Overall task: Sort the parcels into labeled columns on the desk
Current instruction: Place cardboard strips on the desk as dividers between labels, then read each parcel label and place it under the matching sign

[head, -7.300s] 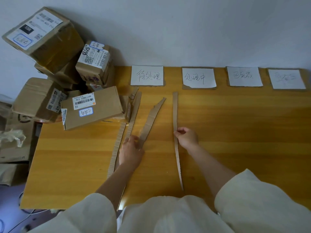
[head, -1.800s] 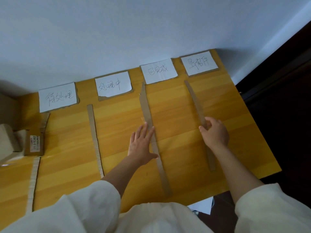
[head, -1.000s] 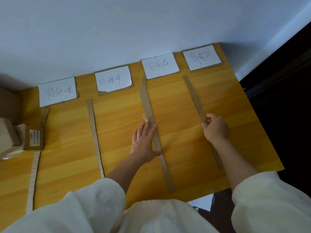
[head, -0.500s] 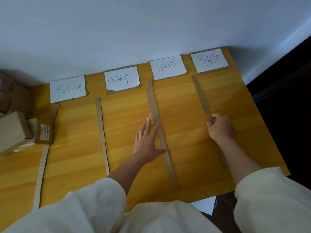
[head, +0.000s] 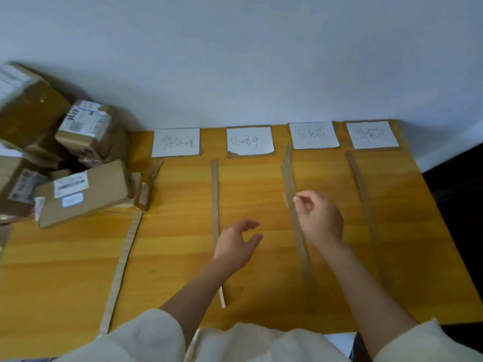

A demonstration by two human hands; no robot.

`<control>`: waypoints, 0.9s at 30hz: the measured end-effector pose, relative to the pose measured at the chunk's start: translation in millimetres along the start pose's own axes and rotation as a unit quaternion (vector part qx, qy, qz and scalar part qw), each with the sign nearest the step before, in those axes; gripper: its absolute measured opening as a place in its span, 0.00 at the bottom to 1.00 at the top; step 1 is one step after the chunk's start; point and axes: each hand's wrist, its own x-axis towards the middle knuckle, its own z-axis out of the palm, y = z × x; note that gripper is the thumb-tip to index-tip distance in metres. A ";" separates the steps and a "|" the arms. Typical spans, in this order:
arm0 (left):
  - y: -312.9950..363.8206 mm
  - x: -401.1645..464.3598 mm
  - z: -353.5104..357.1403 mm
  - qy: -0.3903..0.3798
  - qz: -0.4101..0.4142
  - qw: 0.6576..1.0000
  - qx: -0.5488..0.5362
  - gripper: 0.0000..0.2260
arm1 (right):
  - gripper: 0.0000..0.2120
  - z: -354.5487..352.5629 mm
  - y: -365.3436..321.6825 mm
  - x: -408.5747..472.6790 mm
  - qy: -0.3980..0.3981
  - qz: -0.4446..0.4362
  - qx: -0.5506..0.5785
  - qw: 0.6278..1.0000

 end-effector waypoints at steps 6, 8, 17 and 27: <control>-54.6 -31.0 -67.2 0.089 -0.027 0.993 -0.071 0.10 | 0.08 57.4 -107.8 -44.5 -0.084 -0.027 0.065 0.994; -77.8 -38.1 -89.0 0.128 -0.047 0.986 -0.091 0.09 | 0.06 76.6 -137.1 -54.1 -0.114 -0.022 0.107 0.987; -178.7 -49.7 -198.0 0.376 -0.191 0.883 -0.205 0.20 | 0.10 151.5 -234.9 -63.3 -0.259 0.052 0.204 0.943; -253.7 -33.9 -277.2 0.412 -0.258 0.826 -0.286 0.27 | 0.23 192.2 -310.0 -63.7 -0.295 0.089 0.212 0.927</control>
